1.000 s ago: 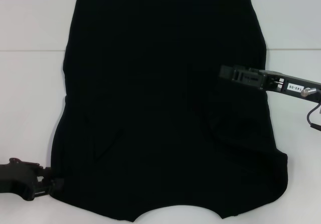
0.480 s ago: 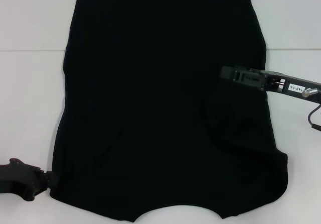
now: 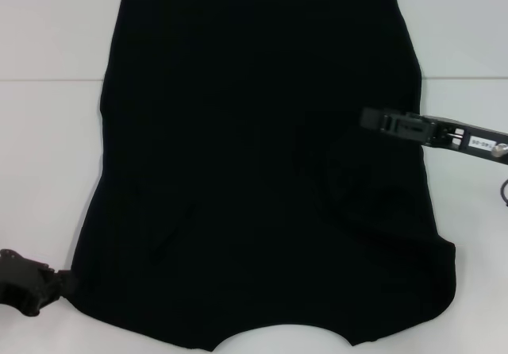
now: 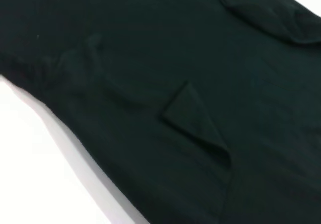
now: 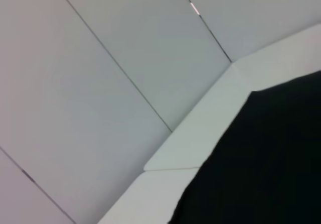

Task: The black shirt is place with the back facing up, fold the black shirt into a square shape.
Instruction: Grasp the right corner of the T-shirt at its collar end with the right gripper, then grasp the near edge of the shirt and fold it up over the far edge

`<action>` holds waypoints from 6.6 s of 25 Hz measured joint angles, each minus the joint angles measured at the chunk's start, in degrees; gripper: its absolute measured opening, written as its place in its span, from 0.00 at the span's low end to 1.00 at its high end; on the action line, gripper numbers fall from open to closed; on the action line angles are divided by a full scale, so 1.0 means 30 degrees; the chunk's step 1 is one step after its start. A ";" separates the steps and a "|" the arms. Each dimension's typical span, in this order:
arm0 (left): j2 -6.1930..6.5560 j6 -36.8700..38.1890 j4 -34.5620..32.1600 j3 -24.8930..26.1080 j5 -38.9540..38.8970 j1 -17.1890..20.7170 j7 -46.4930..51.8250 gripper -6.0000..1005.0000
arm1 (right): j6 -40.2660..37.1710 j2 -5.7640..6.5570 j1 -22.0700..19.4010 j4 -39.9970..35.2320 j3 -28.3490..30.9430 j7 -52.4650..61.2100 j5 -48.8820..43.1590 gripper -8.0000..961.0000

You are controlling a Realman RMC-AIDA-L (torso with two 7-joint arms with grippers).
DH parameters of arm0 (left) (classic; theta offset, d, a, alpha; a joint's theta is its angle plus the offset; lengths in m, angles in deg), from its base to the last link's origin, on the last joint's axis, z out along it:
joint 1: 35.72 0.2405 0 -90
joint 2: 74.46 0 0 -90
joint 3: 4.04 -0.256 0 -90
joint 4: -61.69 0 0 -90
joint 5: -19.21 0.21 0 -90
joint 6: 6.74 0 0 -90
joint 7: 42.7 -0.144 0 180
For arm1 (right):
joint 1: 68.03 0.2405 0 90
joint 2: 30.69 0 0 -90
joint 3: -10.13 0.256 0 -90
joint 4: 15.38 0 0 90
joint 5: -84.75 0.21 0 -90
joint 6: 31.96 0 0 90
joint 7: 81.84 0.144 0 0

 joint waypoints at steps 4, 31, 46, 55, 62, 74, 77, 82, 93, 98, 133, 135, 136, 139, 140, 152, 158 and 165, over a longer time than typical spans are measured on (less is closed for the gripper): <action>0.0006 0.0089 -0.0241 -0.0035 0.0057 0.0030 0.0115 0.04 | -0.0320 0.0613 -0.0451 0.0112 -0.0260 0.0904 -0.0324 0.84; -0.0057 0.0250 -0.0237 -0.0049 0.0248 -0.0472 0.0285 0.04 | -0.1648 0.2072 -0.2966 -0.0081 -0.0113 0.4042 -0.5217 0.84; -0.0047 0.0194 -0.0185 -0.0047 0.0249 -0.0634 0.0285 0.04 | -0.0645 0.1699 -0.2627 -0.0078 -0.0244 0.4368 -0.5977 0.78; -0.0051 0.0073 -0.0159 -0.0048 0.0247 -0.0640 0.0285 0.04 | -0.0389 0.1395 -0.2241 -0.0068 -0.0255 0.4470 -0.6681 0.52; -0.0054 0.0072 -0.0162 -0.0038 0.0229 -0.0657 0.0285 0.04 | 0.0108 0.1223 -0.2400 -0.0082 -0.0260 0.4298 -0.6784 0.28; 0.0022 0.0433 -0.0556 0.0097 0.0081 -0.0636 0.2048 0.04 | -0.0385 0.0937 -0.3456 -0.1153 0.0751 0.3824 -0.7065 0.06; 0.0018 0.0739 -0.0959 0.0274 0.0054 -0.0468 0.2677 0.04 | -0.1413 0.0875 -0.4126 -0.1379 0.1969 0.3013 -0.7052 0.05; 0.0013 0.1820 -0.1063 0.1252 0.0013 -0.0316 0.3071 0.04 | -0.3169 0.0867 -0.5599 -0.1358 0.4488 0.1197 -0.7053 0.04; 0.0063 0.5043 -0.0747 0.2497 -0.0036 0.0835 0.2524 0.04 | -0.5125 0.0945 -0.8681 -0.1284 0.7202 -0.1644 -0.7170 0.05; 0.0001 0.6789 -0.0569 0.3726 -0.0042 0.1308 0.1479 0.04 | -0.6254 0.1444 -0.9548 -0.1394 0.7902 -0.2015 -0.7201 0.04; 0.1939 -1.3990 0.9588 0.2400 -0.2131 -0.8705 0.3052 0.04 | 0.8417 0.1149 0.2766 0.2614 0.7856 -0.1194 -0.7131 0.05; 0.1820 -1.5457 0.9930 0.1908 -0.2354 -0.9034 0.2974 0.04 | 0.9915 0.1131 0.3583 0.3081 0.7805 -0.1172 -0.7120 0.05; 0.1725 -1.6235 1.0050 0.1571 -0.2493 -0.9218 0.2880 0.04 | 1.0666 0.1123 0.3936 0.3305 0.7769 -0.1170 -0.7115 0.05; 0.1513 -1.7784 1.0194 0.0651 -0.2705 -0.9635 0.2690 0.04 | 1.2488 0.1121 0.4768 0.3725 0.7586 -0.1136 -0.7110 0.05; 0.1439 -1.8368 1.0223 0.0290 -0.2716 -0.9794 0.2675 0.04 | 1.3025 0.1131 0.5029 0.3794 0.7508 -0.1122 -0.7108 0.05; 0.1494 -2.1964 1.1241 -0.0382 -0.5334 -1.0445 0.0795 0.06 | 1.6012 0.1102 0.6506 0.3917 0.6391 -0.1096 -0.7049 0.04; 0.1460 -2.2025 1.1692 -0.0397 -0.6232 -1.0359 0.0297 0.08 | 1.7026 0.0973 0.6762 0.4384 0.6351 -0.1206 -0.7018 0.04; 0.1337 -2.2010 1.3232 -0.0388 -0.8921 -1.0315 -0.1849 0.11 | 1.8169 0.0450 0.6620 0.4800 0.6346 -0.1411 -0.6837 0.04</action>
